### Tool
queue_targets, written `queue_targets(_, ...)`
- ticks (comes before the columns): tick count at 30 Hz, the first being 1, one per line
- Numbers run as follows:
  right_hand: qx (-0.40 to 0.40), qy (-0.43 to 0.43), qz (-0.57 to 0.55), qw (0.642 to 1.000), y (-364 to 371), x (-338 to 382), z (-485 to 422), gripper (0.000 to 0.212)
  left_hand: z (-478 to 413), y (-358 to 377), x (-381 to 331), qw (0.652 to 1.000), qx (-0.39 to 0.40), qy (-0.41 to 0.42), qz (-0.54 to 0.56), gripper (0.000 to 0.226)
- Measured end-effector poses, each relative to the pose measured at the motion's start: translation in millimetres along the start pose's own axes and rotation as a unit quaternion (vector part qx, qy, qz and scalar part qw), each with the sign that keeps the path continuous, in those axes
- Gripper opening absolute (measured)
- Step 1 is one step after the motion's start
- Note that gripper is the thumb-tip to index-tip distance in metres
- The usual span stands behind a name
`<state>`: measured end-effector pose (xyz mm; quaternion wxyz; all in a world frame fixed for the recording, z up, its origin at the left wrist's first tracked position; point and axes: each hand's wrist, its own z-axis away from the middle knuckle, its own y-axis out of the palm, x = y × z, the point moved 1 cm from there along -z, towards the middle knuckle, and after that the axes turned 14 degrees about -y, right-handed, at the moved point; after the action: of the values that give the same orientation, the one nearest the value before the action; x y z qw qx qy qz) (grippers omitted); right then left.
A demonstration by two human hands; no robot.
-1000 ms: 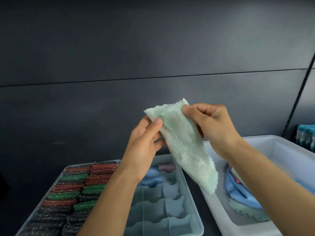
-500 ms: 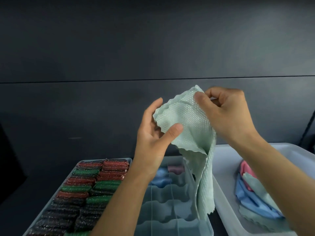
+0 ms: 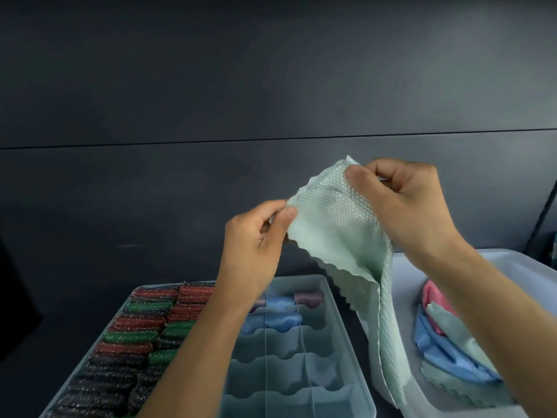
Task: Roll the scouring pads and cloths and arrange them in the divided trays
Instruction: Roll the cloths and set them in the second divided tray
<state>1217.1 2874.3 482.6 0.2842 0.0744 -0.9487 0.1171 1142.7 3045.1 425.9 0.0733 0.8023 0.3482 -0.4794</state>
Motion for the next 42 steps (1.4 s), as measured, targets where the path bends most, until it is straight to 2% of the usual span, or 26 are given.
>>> queue_targets(2, 0.014, 0.016, -0.031, 0.999, -3, -5, 4, 0.036, -4, -7, -5, 0.992, 0.065, -0.073, 0.085, 0.022)
queue_targets(4, 0.032, 0.038, -0.068, 0.996, -4, -12, 9, 0.034, -9, -15, -14, 0.958, 0.151, -0.153, 0.188, 0.024)
queue_targets(5, 0.045, 0.046, -0.095, 0.993, -4, -18, 12, 0.033, -12, -18, -18, 0.950, 0.178, -0.165, 0.195, 0.026)
queue_targets(7, 0.074, 0.077, -0.186, 0.977, -5, -27, 17, 0.035, -18, -19, -23, 0.958, 0.195, -0.156, 0.139, 0.031)
queue_targets(9, 0.119, 0.120, -0.245, 0.955, -3, -32, 21, 0.051, -20, -18, -26, 0.967, 0.200, -0.132, 0.087, 0.040)
queue_targets(11, 0.144, 0.137, -0.237, 0.951, 1, -30, 26, 0.042, -19, -19, -27, 0.969, 0.206, -0.127, 0.050, 0.047)
queue_targets(14, 0.087, 0.145, -0.208, 0.963, 2, -27, 28, 0.023, -16, -19, -26, 0.973, 0.197, -0.119, -0.002, 0.047)
queue_targets(18, 0.068, 0.129, -0.187, 0.972, 1, -21, 27, 0.019, -11, -19, -24, 0.971, 0.202, -0.125, -0.006, 0.042)
queue_targets(21, 0.071, 0.115, -0.175, 0.975, 2, -14, 27, 0.018, -7, -18, -22, 0.970, 0.219, -0.099, -0.030, 0.051)
queue_targets(24, 0.074, 0.113, -0.171, 0.976, 0, -14, 26, 0.019, -3, -15, -20, 0.978, 0.188, -0.068, -0.064, 0.037)
queue_targets(29, 0.092, 0.113, -0.141, 0.979, -6, -12, 28, 0.019, -2, -19, -22, 0.978, 0.174, -0.067, -0.089, 0.004)
queue_targets(35, 0.060, 0.117, -0.089, 0.987, -5, -16, 29, 0.026, -7, -17, -30, 0.977, 0.150, -0.149, -0.030, 0.015)
queue_targets(42, 0.019, 0.016, -0.035, 0.999, 19, 4, 26, 0.026, 0, 2, -47, 0.970, 0.152, -0.180, 0.059, 0.019)
